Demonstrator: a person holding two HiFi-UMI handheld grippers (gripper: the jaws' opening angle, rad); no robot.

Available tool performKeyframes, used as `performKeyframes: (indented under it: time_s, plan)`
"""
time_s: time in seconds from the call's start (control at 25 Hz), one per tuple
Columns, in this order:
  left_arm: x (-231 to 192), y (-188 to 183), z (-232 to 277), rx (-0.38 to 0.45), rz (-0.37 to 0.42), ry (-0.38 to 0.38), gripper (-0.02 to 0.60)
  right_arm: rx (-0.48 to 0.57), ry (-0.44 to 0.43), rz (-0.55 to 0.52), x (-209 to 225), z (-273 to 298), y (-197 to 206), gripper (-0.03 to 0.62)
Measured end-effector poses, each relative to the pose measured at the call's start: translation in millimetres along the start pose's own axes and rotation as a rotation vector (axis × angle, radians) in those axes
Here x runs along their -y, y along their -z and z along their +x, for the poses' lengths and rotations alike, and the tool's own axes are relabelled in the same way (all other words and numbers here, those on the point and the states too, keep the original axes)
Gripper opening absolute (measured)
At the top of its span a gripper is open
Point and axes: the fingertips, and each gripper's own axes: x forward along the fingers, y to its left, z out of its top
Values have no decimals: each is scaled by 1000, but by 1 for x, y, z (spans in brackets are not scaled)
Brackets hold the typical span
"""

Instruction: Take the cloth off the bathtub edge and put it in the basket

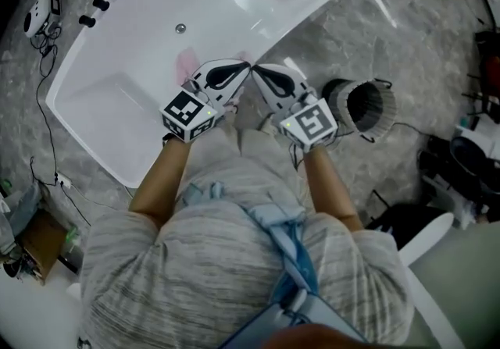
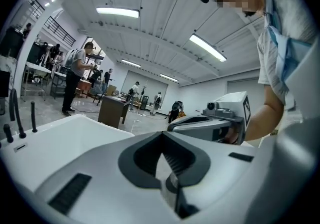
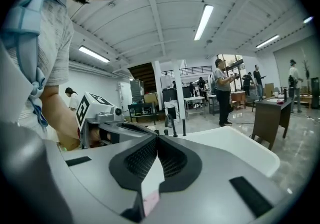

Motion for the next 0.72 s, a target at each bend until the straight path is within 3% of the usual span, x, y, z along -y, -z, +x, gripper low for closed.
performKeyframes:
  time_s: [0.32,0.72]
  plan:
    - [-39,45,-20,-65,-56,-99,3,-101,-113,-7,-9,48,38,3]
    - [-77,109,-45,-158,-146,-124,8,-259,-175,9,-17,103,103,5]
